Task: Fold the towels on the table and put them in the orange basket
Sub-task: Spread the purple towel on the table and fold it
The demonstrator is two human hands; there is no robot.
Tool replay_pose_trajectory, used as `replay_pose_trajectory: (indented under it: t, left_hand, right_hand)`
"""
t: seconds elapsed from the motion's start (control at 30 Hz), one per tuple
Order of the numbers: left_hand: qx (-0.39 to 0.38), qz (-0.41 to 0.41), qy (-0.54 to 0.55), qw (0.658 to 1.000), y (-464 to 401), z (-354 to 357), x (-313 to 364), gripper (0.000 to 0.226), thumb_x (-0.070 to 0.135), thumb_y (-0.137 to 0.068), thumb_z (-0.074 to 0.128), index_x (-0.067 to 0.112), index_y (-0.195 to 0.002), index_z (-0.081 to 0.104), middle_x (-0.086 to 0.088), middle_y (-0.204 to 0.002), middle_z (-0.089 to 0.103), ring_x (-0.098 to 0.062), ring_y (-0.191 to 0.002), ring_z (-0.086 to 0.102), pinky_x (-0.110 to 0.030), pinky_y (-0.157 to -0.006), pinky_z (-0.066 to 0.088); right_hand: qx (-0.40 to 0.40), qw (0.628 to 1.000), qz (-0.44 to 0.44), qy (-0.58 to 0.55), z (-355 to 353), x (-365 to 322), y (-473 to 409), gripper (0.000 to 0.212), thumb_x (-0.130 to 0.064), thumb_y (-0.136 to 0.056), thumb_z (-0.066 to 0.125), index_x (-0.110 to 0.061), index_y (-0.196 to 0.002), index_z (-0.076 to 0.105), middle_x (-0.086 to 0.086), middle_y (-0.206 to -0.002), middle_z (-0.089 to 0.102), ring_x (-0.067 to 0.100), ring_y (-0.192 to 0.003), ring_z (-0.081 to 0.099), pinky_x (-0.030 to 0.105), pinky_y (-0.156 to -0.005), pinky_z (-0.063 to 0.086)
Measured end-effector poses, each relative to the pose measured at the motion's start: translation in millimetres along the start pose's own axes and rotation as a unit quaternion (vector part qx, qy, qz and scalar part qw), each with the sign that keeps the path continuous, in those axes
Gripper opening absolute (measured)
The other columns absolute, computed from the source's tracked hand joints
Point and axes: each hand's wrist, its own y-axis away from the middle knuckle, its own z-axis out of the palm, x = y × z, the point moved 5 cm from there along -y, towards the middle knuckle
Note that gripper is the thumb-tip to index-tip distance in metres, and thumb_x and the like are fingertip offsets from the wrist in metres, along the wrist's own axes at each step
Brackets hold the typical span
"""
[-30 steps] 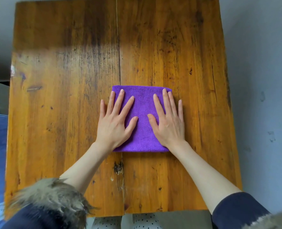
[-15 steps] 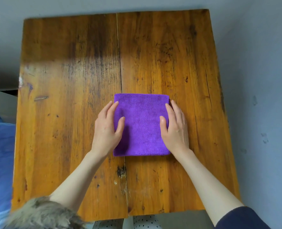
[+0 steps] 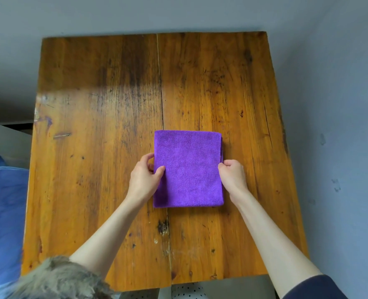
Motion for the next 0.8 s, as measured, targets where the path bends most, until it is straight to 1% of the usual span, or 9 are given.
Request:
replay_pose_trajectory:
  t: [0.1,0.17,0.27,0.37,0.43,0.53,0.63,0.73,0.8]
  left_hand:
    - [-0.024,-0.041,0.023,0.999,-2.6,-0.8,5.3,0.047,0.018,-0.085,0.064,0.017,-0.130,0.047,0.002,-0.083,0.056,-0.020,-0.083,0.056,-0.032,-0.081,0.045]
    - [-0.049,-0.056,0.044,0.996,-3.9,-1.0,3.5,0.049,0.015,-0.085,0.064,0.018,-0.130,0.046,0.003,-0.076,0.054,-0.021,-0.080,0.057,-0.033,-0.080,0.046]
    - [-0.104,-0.080,0.100,0.986,-0.9,-1.8,-0.3,0.053,0.005,-0.085,0.061,0.018,-0.133,0.043,0.003,-0.067,0.052,-0.013,-0.066,0.053,-0.030,-0.065,0.045]
    - [-0.145,-0.100,0.147,0.973,6.8,-2.5,0.3,0.057,-0.004,-0.087,0.056,0.020,-0.135,0.039,0.002,-0.065,0.050,-0.008,-0.061,0.053,-0.027,-0.058,0.046]
    - [-0.149,-0.106,0.166,0.969,11.7,-3.3,-1.9,0.059,-0.005,-0.087,0.056,0.021,-0.136,0.037,0.000,-0.067,0.048,-0.010,-0.063,0.053,-0.027,-0.058,0.047]
    - [-0.143,-0.111,0.175,0.968,22.6,-4.6,-5.7,0.058,-0.003,-0.088,0.056,0.022,-0.136,0.037,-0.001,-0.069,0.047,-0.009,-0.066,0.053,-0.025,-0.056,0.049]
    - [-0.143,-0.118,0.183,0.966,35.0,-8.2,-8.3,0.056,-0.001,-0.088,0.057,0.023,-0.135,0.038,-0.001,-0.073,0.049,-0.008,-0.069,0.056,-0.022,-0.052,0.051]
    - [-0.133,-0.128,0.200,0.962,50.8,-19.6,-12.2,0.056,-0.001,-0.086,0.059,0.023,-0.133,0.041,-0.002,-0.076,0.048,-0.008,-0.070,0.056,-0.022,-0.051,0.052]
    - [-0.117,-0.133,0.215,0.960,67.5,-31.9,-14.8,0.055,-0.001,-0.086,0.060,0.024,-0.132,0.043,-0.004,-0.078,0.048,-0.008,-0.071,0.056,-0.022,-0.049,0.052]
  right_hand:
    - [-0.038,0.999,0.019,-0.022,-3.3,-4.0,-0.6,0.033,-0.022,-0.093,0.049,0.007,-0.080,0.060,0.020,-0.085,0.063,0.036,-0.085,0.062,0.031,-0.064,0.036]
    - [-0.064,0.997,0.035,-0.038,-4.6,-7.2,1.2,0.032,-0.021,-0.094,0.051,0.007,-0.084,0.063,0.019,-0.089,0.064,0.031,-0.084,0.062,0.032,-0.068,0.041]
    - [-0.097,0.991,0.058,-0.074,-5.8,-8.0,1.9,0.030,-0.017,-0.095,0.050,0.010,-0.101,0.062,0.018,-0.106,0.065,0.026,-0.092,0.062,0.037,-0.081,0.050]
    - [-0.127,0.988,0.052,-0.075,-6.2,-9.0,6.4,0.024,-0.017,-0.095,0.051,0.000,-0.109,0.060,0.012,-0.112,0.062,0.017,-0.089,0.059,0.024,-0.067,0.046]
    - [-0.143,0.986,0.034,-0.073,-7.5,-7.9,10.7,0.026,-0.015,-0.094,0.053,-0.005,-0.118,0.053,0.008,-0.115,0.058,0.017,-0.095,0.058,0.020,-0.065,0.046]
    - [-0.164,0.983,0.005,-0.084,-9.5,-4.7,14.4,0.036,-0.010,-0.092,0.055,-0.006,-0.127,0.049,0.011,-0.122,0.056,0.021,-0.105,0.058,0.022,-0.070,0.047]
    - [-0.195,0.976,-0.002,-0.096,-10.3,-8.1,21.6,0.037,-0.008,-0.092,0.055,-0.009,-0.128,0.050,0.010,-0.121,0.058,0.020,-0.104,0.059,0.022,-0.065,0.045]
    - [-0.239,0.967,-0.016,-0.082,-10.8,-18.3,34.6,0.033,-0.006,-0.091,0.055,-0.015,-0.122,0.052,0.009,-0.118,0.059,0.018,-0.101,0.061,0.029,-0.073,0.053]
    - [-0.263,0.962,-0.029,-0.066,-10.7,-28.5,47.0,0.032,-0.004,-0.091,0.055,-0.017,-0.119,0.053,0.009,-0.114,0.061,0.017,-0.096,0.063,0.036,-0.079,0.053]
